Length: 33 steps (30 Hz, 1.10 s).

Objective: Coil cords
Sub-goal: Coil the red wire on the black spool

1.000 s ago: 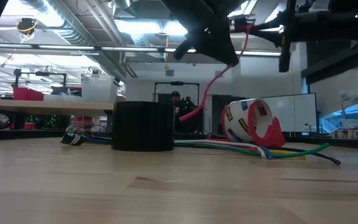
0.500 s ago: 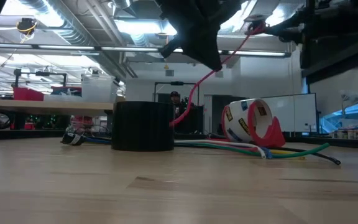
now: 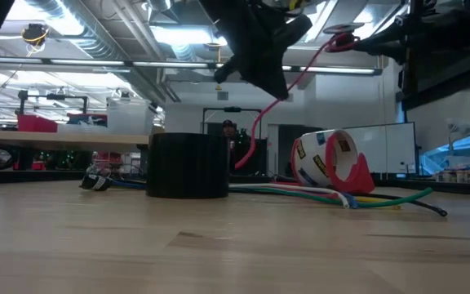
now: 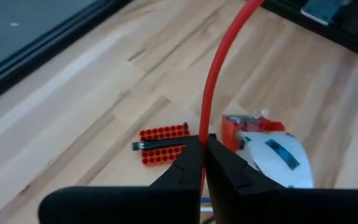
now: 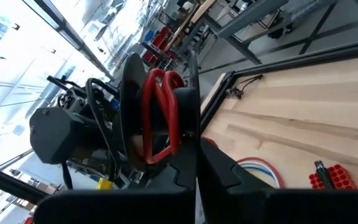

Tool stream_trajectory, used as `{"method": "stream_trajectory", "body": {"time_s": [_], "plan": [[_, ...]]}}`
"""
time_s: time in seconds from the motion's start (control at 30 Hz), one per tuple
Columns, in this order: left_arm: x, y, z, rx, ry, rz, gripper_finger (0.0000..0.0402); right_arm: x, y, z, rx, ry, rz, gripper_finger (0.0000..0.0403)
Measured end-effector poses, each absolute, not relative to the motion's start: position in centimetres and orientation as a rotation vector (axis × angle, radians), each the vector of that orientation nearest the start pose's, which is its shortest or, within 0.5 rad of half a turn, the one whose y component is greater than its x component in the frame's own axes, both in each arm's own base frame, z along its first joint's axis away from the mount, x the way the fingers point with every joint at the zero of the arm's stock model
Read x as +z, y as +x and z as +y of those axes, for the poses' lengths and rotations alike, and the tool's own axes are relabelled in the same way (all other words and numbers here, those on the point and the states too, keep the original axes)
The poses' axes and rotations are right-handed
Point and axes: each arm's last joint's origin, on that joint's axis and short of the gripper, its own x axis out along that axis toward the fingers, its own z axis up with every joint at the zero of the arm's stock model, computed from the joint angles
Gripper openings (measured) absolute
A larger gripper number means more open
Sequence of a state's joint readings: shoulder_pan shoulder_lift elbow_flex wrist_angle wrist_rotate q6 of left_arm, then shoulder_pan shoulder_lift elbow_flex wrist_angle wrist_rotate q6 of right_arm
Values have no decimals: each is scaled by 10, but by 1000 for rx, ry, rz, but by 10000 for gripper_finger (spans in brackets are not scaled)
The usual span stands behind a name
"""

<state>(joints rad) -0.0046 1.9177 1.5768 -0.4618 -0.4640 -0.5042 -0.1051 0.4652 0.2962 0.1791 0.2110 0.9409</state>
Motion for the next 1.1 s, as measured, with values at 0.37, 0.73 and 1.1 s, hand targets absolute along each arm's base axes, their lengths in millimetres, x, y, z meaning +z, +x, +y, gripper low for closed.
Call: {"method": "stream_trajectory", "body": {"time_s": [0.37, 0.73, 1.1], "plan": [[252, 429, 14, 496, -250, 719, 2, 240, 130, -20, -295, 930, -156, 3], [232, 440, 13, 489, -249, 738, 106, 241, 130, -20, -294, 930, -157, 3], [229, 448, 10, 470, -237, 685, 129, 241, 130, -20, -292, 930, -161, 3]]}}
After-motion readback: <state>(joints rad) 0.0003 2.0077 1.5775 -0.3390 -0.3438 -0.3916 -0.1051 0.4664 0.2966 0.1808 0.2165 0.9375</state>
